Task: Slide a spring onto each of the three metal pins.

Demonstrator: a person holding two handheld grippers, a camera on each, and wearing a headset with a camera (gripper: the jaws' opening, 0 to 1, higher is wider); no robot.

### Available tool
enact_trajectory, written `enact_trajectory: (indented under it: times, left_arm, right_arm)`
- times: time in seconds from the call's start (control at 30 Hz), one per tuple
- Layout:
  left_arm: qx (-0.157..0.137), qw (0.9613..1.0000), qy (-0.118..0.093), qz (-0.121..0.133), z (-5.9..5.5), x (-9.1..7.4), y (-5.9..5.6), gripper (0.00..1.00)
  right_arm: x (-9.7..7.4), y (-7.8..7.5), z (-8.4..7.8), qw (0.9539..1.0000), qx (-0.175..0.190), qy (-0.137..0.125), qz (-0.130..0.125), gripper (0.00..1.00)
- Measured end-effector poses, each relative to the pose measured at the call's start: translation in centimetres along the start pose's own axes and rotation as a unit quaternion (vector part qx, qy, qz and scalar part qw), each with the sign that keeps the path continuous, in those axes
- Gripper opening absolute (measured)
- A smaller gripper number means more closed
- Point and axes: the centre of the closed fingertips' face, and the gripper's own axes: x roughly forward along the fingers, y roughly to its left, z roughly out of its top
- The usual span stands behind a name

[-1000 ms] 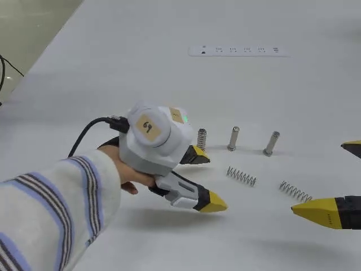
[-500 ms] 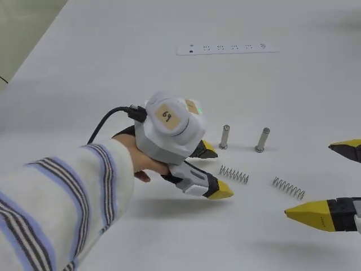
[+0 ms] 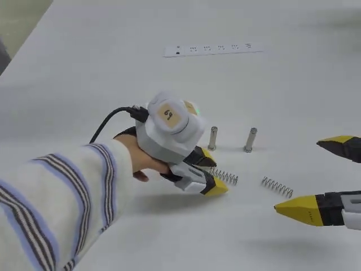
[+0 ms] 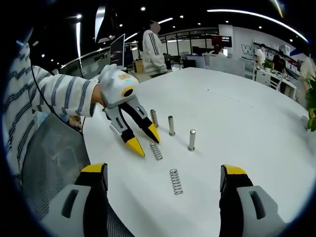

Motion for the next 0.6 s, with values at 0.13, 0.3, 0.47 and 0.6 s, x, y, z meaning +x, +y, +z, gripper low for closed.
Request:
enact_trajectory:
  times: [0.13, 0.3, 0.47, 0.6]
  left_arm:
    - [-0.006, 0.9998, 0.018, -0.007, -1.15, -0.17, -0.13, 0.16]
    - [-0.001, 0.9998, 0.018, -0.001, -1.08, -0.21, 0.2, 0.09]
    - [0.007, 0.9998, 0.019, 0.001, -1.06, 0.0, 0.29, 0.04]
    - [0.007, 0.9998, 0.019, 0.0, -0.95, 0.01, 0.39, 0.04]
  right_arm:
    - [-0.06, 0.1, -0.04, 1.0, -0.001, 0.001, 0.001, 0.92]
    - [-0.11, 0.11, -0.02, 1.0, -0.008, 0.002, -0.001, 0.91]
    - [-0.22, 0.18, -0.15, 1.0, -0.006, 0.005, -0.003, 0.9]
    - [-0.37, 0.23, -0.36, 1.0, -0.004, 0.005, -0.006, 0.9]
